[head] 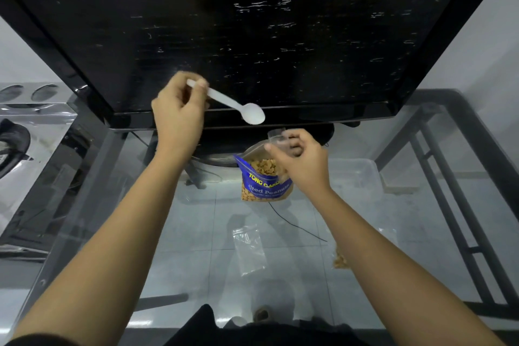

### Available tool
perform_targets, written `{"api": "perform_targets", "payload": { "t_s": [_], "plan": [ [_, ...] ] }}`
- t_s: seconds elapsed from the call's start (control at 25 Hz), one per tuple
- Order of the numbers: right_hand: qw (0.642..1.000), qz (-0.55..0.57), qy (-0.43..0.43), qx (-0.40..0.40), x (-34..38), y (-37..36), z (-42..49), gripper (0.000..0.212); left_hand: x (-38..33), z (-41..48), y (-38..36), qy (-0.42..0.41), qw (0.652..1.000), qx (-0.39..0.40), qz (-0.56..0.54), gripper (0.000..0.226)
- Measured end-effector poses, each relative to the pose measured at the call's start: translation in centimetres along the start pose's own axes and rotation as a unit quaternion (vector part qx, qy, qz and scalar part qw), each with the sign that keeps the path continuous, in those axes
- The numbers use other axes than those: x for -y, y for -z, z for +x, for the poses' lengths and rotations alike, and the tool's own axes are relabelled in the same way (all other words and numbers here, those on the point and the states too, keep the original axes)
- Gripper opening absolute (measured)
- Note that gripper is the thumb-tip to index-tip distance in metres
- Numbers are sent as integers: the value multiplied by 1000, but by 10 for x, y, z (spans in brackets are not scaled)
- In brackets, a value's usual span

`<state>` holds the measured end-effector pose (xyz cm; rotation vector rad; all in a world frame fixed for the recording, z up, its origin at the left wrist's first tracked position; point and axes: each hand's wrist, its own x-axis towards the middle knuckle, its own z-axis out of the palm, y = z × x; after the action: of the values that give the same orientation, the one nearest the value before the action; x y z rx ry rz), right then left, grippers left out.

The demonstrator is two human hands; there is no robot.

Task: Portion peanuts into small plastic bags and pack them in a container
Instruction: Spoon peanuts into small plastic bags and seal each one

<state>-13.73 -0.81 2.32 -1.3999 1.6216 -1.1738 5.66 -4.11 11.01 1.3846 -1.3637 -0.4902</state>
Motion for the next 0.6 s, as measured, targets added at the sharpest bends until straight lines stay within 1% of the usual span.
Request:
{"api": "perform_targets", "payload": {
  "t_s": [0.04,0.08,0.12,0.16,0.2,0.24,0.28,0.32,0.36,0.4,0.44,0.48,0.52,0.56,0.6],
  "plan": [
    [999,28,-22,-3,-3,4,0,34,15,-1,-5,60,998,26,-13,19],
    [998,52,-37,-8,-5,9,0,29,28,-6,-13,109,992,69,-7,21],
    [996,70,-46,-14,-8,13,0,26,42,-14,-22,148,982,118,6,20],
    [995,85,-53,-20,-9,18,-1,25,51,-22,-30,182,971,154,29,14],
    [993,98,-58,-24,-10,23,-2,25,56,-31,-35,201,960,187,56,12],
    [992,110,-63,-25,-12,27,-4,25,55,-40,-39,204,955,192,99,32],
    [990,121,-67,-29,-14,32,-6,25,55,-49,-42,180,961,163,134,51],
    [988,132,-72,-33,-17,37,-9,26,50,-59,-43,123,975,106,154,58],
    [987,140,-74,-38,-20,41,-11,26,47,-71,-48,59,985,62,147,51],
    [985,149,-79,-43,-23,44,-14,26,43,-87,-55,22,990,66,120,38],
    [983,159,-86,-43,-26,46,-17,27,39,-106,-63,34,989,123,71,29],
    [980,167,-96,-42,-29,48,-20,27,37,-124,-74,100,972,211,-3,31],
    [979,168,-105,-39,-32,49,-23,29,36,-139,-85,182,938,288,-60,43],
    [979,164,-114,-32,-34,49,-26,31,37,-150,-94,235,907,336,-95,51],
    [979,158,-125,-22,-38,51,-29,33,37,-159,-101,262,889,354,-123,49]
  ]
}}
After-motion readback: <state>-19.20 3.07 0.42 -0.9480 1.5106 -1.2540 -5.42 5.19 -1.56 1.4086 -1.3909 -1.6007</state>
